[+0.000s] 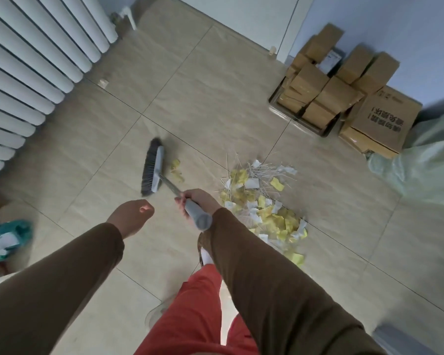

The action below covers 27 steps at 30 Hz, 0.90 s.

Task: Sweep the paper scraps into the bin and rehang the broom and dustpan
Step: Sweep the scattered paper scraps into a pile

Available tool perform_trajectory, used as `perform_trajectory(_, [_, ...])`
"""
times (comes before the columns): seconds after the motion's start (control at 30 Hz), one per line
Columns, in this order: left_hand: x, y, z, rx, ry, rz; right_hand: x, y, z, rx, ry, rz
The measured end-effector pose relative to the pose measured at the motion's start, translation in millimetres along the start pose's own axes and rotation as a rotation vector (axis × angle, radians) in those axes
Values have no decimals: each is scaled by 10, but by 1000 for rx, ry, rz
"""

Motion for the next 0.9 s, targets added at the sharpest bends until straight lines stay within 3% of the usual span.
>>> perform_trajectory(0.17, [340, -216, 167, -36, -39, 66, 244, 1237, 820, 190, -17, -181])
perform_trajectory(0.3, [653, -394, 355, -65, -94, 101, 422, 1465, 1525, 335, 78, -17])
perform_trajectory(0.47, [801, -491, 480, -73, -121, 110, 728, 1552, 2168, 278, 140, 37])
perform_trajectory(0.7, [601, -454, 527, -33, -104, 49, 600, 952, 1340, 62, -21, 155])
perform_trajectory(0.9, [414, -305, 432, -29, -85, 16, 501, 905, 921, 175, 4, -24])
Point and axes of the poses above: each hand's wrist, its own z-axis away from the middle knuckle, its own y-axis out of the back of the hand, x = y × z, the point moved 7 cm from there along -z, towards the middle knuckle, and after that the axes turned 6 degrees about x, right-handed, at the moved point
